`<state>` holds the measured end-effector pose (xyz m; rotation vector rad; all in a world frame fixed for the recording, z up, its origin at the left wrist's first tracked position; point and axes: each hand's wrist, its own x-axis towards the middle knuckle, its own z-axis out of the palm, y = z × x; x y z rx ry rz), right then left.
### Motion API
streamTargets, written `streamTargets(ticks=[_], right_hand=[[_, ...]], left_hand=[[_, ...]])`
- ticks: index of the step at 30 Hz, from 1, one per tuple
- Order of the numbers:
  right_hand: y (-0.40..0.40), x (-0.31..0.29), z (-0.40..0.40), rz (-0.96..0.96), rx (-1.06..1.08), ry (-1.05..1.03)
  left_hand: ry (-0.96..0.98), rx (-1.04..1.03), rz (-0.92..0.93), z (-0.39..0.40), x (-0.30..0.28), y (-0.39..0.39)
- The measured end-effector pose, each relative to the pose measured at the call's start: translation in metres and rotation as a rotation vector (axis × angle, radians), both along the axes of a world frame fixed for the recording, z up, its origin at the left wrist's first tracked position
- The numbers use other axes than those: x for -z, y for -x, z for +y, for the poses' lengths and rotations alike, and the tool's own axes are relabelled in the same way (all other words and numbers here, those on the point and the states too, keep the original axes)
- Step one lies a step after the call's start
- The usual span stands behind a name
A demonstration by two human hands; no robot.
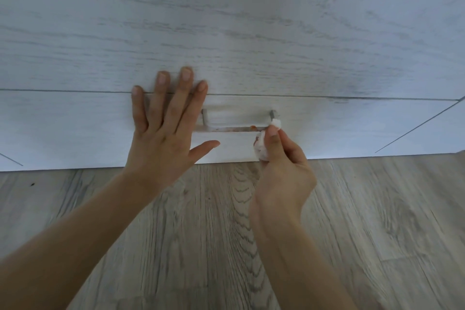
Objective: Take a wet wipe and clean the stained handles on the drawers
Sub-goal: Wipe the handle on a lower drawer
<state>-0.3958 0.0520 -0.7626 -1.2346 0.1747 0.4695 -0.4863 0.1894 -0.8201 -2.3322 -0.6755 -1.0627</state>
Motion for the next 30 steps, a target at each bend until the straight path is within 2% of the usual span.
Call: streamTargets(ticks=[4,7,9,13,17,19,25,30], right_hand=[[0.015,0.001,0.005,0.07,-0.094,0.022],[0.007,-0.002,0.002,0.108,-0.025,-0.048],[0.005,-0.002,0.002,0.092,-0.004,-0.06],[0.018,0.002,0.009,0.033,-0.121,0.022],[0.017,0.004,0.01,-0.003,-0.071,-0.005],[0.018,0.004,0.006,-0.117,-0.099,0.044],[0.01,0.002,-0.004,-0.616,-0.1,0.2],[0.012,0.011,0.004,-0.898,-0.116,0.289]], left_hand=[[-0.012,-0.008,0.027,-0.001,0.009,0.007],[0.0,-0.01,0.056,-0.001,0.017,0.016],[-0.006,-0.01,0.069,0.0,0.017,0.018],[-0.017,-0.014,0.056,0.002,0.018,0.017],[-0.005,-0.006,0.064,0.002,0.018,0.018],[-0.013,-0.003,0.07,0.003,0.017,0.019],[0.031,-0.008,0.014,-0.002,0.022,0.01],[0.093,-0.037,-0.059,-0.008,0.026,-0.005]])
